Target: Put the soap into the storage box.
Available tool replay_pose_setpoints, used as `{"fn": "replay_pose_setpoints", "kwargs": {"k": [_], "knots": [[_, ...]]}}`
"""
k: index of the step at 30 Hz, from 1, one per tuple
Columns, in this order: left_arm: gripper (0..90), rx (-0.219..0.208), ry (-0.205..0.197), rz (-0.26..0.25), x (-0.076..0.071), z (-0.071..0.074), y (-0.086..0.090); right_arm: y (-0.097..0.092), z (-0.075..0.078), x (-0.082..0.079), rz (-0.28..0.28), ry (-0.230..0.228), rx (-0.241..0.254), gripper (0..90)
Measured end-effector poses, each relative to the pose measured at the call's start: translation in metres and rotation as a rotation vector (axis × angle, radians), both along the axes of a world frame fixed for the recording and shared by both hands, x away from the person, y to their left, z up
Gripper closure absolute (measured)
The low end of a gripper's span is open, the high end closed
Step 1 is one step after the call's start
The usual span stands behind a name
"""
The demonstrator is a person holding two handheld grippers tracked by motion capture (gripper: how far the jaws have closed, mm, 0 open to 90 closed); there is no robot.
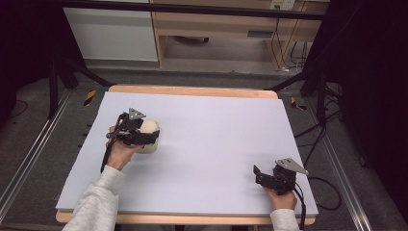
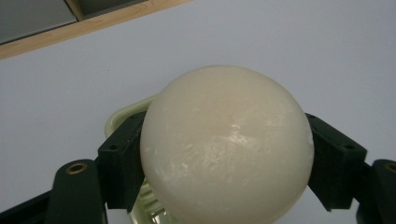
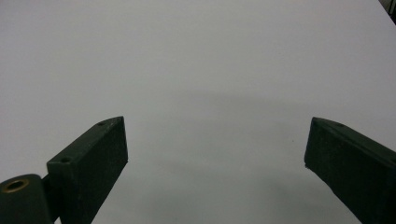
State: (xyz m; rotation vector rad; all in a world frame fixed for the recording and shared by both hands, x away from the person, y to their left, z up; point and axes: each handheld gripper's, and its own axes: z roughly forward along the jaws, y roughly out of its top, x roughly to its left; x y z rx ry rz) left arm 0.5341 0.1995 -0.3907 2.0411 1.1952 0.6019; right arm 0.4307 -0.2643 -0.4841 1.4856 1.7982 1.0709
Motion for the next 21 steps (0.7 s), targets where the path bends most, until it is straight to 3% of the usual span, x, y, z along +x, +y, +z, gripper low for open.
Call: {"fn": "replay_pose_setpoints", "kwargs": {"k": [21], "knots": [[24.1, 0.015, 0.033, 0.042, 0.014, -0.014, 0.011, 0.001, 0.001, 0.000, 0.002, -0.008, -0.012, 6.6]]}}
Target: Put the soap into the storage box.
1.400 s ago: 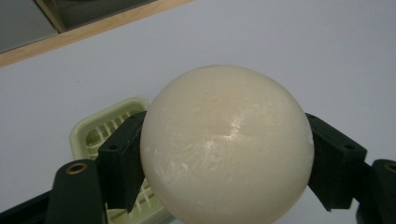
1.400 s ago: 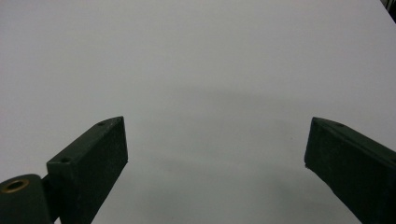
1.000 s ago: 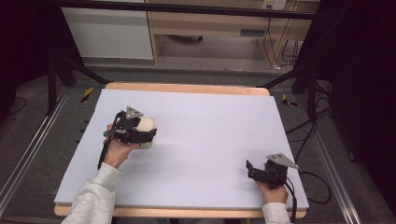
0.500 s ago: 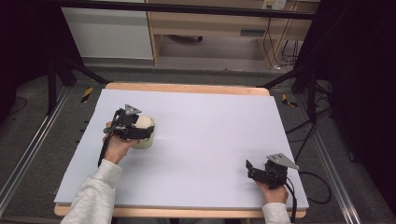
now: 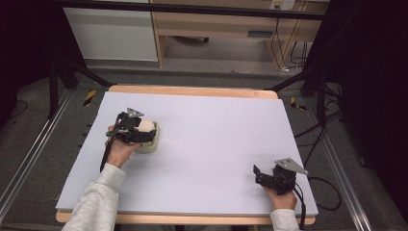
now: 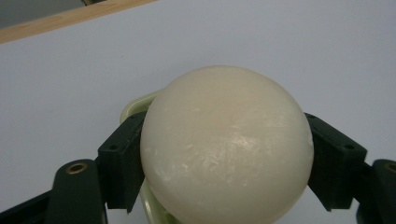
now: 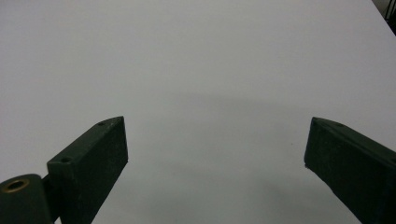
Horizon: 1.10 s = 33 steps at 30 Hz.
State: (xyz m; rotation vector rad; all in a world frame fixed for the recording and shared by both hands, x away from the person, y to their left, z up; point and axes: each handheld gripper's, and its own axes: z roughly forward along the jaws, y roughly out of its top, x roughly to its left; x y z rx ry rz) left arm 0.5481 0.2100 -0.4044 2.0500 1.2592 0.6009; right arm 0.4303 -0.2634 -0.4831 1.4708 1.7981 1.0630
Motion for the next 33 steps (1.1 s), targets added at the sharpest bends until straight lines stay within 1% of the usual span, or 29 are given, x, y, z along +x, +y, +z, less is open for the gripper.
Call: {"fn": "replay_pose_setpoints", "kwargs": {"k": [3, 4, 6, 15, 19, 21, 24, 33], "knots": [[24.1, -0.001, 0.004, 0.007, 0.001, -0.003, 0.002, 0.000, 0.000, 0.000, -0.001, -0.002, -0.001, 6.6], [24.1, -0.007, 0.004, 0.012, 0.001, -0.004, 0.003, 0.000, 0.000, 0.000, 0.001, -0.001, 0.000, 6.5], [24.2, 0.001, 0.011, 0.011, 0.002, -0.006, 0.004, 0.000, 0.000, 0.000, 0.002, 0.000, -0.001, 6.5], [24.1, 0.008, 0.028, 0.012, 0.004, -0.015, 0.005, 0.001, 0.000, 0.000, 0.001, 0.001, -0.002, 6.6], [24.1, 0.008, 0.039, 0.022, 0.006, -0.019, 0.007, 0.001, 0.000, 0.000, 0.001, 0.002, -0.003, 6.6], [24.1, 0.005, 0.039, 0.029, 0.007, -0.020, 0.007, 0.001, -0.001, 0.000, 0.001, 0.003, -0.002, 6.5], [24.1, 0.008, 0.038, 0.026, 0.008, -0.021, 0.007, 0.001, -0.001, 0.001, 0.003, 0.003, -0.002, 6.6], [24.1, 0.016, 0.054, 0.020, 0.011, -0.027, 0.005, 0.001, -0.001, 0.001, 0.003, 0.004, -0.002, 6.5]]}}
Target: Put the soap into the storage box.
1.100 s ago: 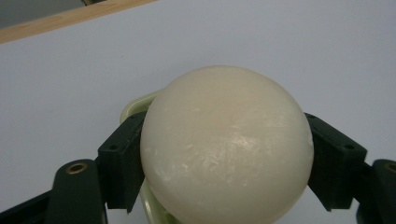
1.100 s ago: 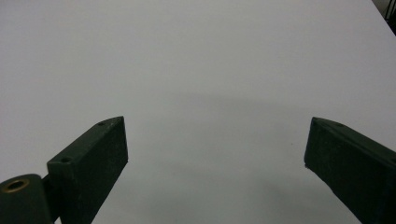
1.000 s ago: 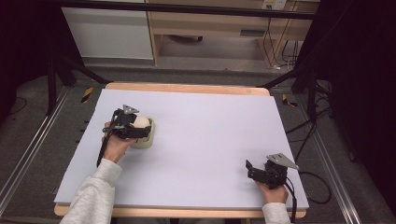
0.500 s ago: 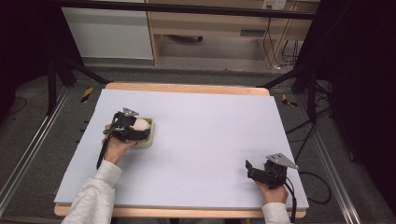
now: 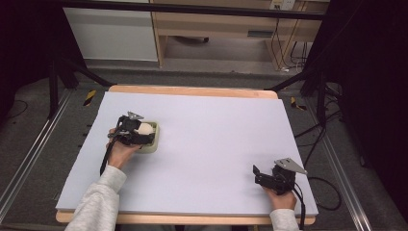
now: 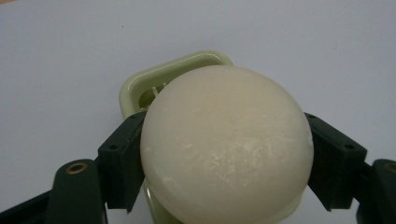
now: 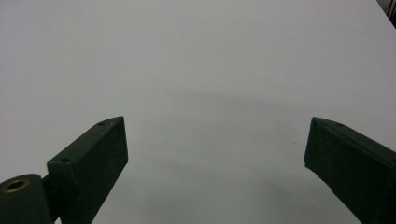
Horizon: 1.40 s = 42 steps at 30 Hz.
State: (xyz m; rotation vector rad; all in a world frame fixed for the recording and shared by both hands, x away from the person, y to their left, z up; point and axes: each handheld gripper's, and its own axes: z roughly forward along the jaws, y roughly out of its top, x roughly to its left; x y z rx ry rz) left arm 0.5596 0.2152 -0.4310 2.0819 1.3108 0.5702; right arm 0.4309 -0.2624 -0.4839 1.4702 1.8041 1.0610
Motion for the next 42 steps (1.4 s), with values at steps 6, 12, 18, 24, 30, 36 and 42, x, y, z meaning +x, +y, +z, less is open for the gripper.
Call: {"fn": "replay_pose_setpoints", "kwargs": {"k": [6, 12, 18, 24, 30, 36, 42], "knots": [[24.1, 0.011, 0.015, 0.006, 0.003, -0.004, -0.001, 0.000, 0.000, 0.000, -0.001, 0.001, -0.001, 6.6], [24.1, 0.007, 0.020, 0.007, 0.003, -0.007, 0.001, 0.000, 0.000, 0.000, 0.001, 0.004, 0.002, 6.6], [24.1, -0.002, 0.027, 0.004, 0.004, -0.009, 0.003, 0.000, -0.001, 0.001, -0.001, 0.009, 0.003, 6.5], [24.1, -0.001, 0.037, 0.000, 0.004, -0.014, 0.002, 0.000, -0.001, 0.001, -0.002, 0.008, 0.002, 6.5], [24.0, -0.007, 0.043, 0.001, 0.004, -0.014, 0.003, 0.000, -0.001, 0.001, -0.001, 0.011, 0.004, 6.5], [24.0, -0.010, 0.042, 0.000, 0.004, -0.015, 0.003, 0.000, -0.001, 0.001, -0.001, 0.012, 0.004, 6.4], [22.0, -0.014, 0.049, 0.000, 0.004, -0.013, 0.004, 0.000, -0.001, 0.001, -0.001, 0.012, 0.003, 6.3]]}}
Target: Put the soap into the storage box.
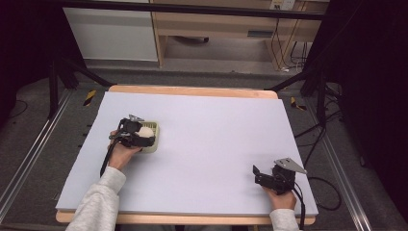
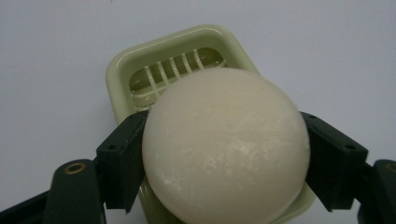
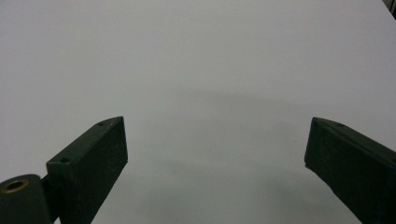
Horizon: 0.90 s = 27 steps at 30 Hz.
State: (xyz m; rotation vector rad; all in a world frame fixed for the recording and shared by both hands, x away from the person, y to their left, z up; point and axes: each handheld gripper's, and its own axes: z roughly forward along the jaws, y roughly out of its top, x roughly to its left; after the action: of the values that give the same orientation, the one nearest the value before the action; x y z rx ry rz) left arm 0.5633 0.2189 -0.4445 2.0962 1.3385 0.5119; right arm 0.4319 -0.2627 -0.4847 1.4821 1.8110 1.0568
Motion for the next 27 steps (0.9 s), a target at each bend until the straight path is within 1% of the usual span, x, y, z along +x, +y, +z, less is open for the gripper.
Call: {"fn": "replay_pose_setpoints", "kwargs": {"k": [1, 8, 11, 13, 14, 16, 21, 24, 27], "knots": [[18.8, 0.000, -0.001, 0.001, 0.000, 0.001, 0.000, 0.000, 0.000, 0.000, 0.000, -0.001, 0.000, 6.2], [14.5, -0.016, -0.025, 0.007, -0.005, 0.010, 0.005, 0.000, 0.000, 0.000, -0.001, 0.001, 0.004, 6.2], [13.2, -0.020, -0.036, 0.008, -0.010, 0.014, 0.009, 0.000, 0.000, -0.001, -0.003, -0.002, 0.007, 6.2], [13.3, -0.025, -0.052, 0.008, -0.015, 0.016, 0.012, -0.001, 0.000, 0.000, -0.005, -0.004, 0.007, 6.2], [13.9, -0.022, -0.053, 0.004, -0.017, 0.017, 0.013, -0.001, 0.000, 0.000, -0.004, -0.004, 0.007, 6.3], [14.5, -0.042, -0.062, -0.001, -0.022, 0.019, 0.016, -0.001, 0.000, -0.001, -0.005, -0.008, 0.006, 6.3], [15.7, -0.065, -0.089, -0.014, -0.035, 0.023, 0.021, -0.002, 0.001, -0.001, -0.012, -0.012, 0.006, 6.3], [15.6, -0.072, -0.114, -0.020, -0.045, 0.023, 0.023, -0.003, 0.002, -0.001, -0.016, -0.015, 0.002, 6.3], [15.1, -0.065, -0.135, -0.024, -0.054, 0.022, 0.026, -0.003, 0.002, -0.002, -0.019, -0.014, 0.004, 6.5]]}}
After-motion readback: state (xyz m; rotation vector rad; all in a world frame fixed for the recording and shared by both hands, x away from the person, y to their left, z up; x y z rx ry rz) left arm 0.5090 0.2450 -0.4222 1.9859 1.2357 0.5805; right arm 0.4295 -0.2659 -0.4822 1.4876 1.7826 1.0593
